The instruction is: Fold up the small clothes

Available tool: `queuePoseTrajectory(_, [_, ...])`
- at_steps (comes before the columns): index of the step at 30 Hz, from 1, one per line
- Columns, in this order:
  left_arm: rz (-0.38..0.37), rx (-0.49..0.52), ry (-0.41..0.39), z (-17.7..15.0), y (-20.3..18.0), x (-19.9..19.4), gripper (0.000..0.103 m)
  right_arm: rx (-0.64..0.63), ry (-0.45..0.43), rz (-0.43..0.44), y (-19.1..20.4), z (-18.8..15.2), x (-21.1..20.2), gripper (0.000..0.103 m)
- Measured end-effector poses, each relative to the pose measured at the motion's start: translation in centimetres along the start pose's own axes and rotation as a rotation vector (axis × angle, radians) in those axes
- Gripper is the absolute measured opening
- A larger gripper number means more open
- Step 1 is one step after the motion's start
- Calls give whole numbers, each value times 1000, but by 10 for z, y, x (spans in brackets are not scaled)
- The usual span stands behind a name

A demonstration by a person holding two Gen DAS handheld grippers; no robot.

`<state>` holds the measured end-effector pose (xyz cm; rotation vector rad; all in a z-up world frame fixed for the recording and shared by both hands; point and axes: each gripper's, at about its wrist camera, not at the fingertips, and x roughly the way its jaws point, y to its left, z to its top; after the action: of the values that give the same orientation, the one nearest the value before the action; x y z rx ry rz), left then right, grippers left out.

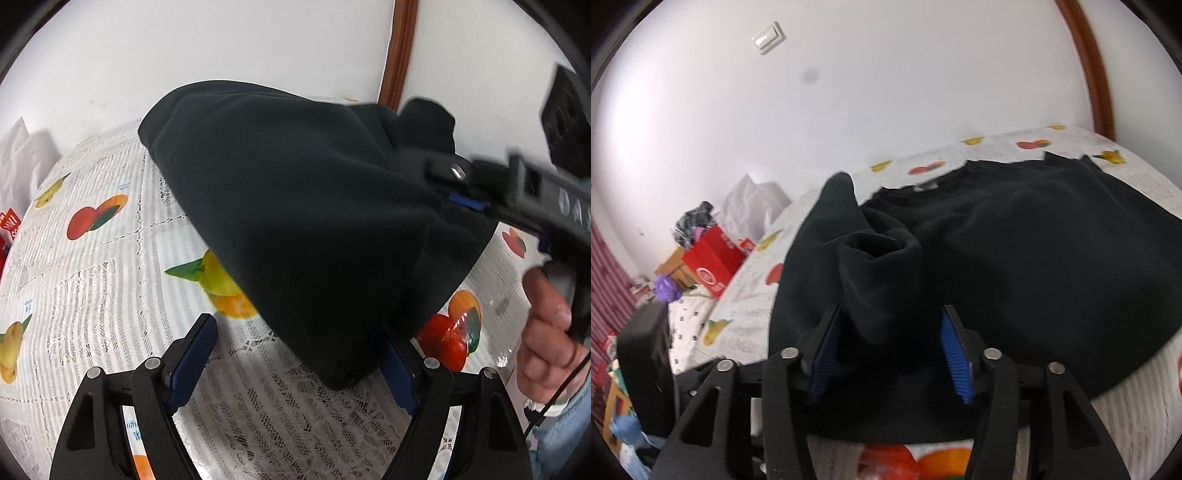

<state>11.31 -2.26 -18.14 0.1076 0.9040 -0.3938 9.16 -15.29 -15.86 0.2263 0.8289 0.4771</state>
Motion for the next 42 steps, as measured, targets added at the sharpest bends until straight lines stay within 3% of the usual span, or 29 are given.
queuePoseTrajectory(4, [13,-3,2,5,-2,4,82,53,32,37,-3,17,23,56])
queuePoseTrajectory(5, [18,1,1,5,-3,4,82,57,41,38,-2,20,29,51])
queuePoseTrajectory(8, [22,4,0,7,-3,8,82,43,51,39,3,25,40,18])
queuePoseTrajectory(13, [68,2,-6,8,-8,11,84,20,7,91,1,34,27,14])
queuePoseTrajectory(18, [79,-3,-9,8,-9,12,84,-10,-150,158,0,39,-23,13])
queuePoseTrajectory(22, [89,-24,-8,9,-6,12,84,-7,-272,154,-14,23,-52,13])
queuePoseTrajectory(23, [91,-24,-7,9,-5,13,84,-1,-261,131,-20,18,-51,13])
queuePoseTrajectory(26, [103,-16,-5,10,-7,14,84,37,-113,-22,-44,7,-28,13])
queuePoseTrajectory(30, [110,-12,-5,10,-11,15,85,93,24,-79,-64,-7,-3,14])
queuePoseTrajectory(35, [111,-17,1,13,-12,17,86,76,39,-129,-60,-5,4,15])
queuePoseTrajectory(42, [88,4,-2,22,-26,22,84,74,40,-135,-58,-4,3,15])
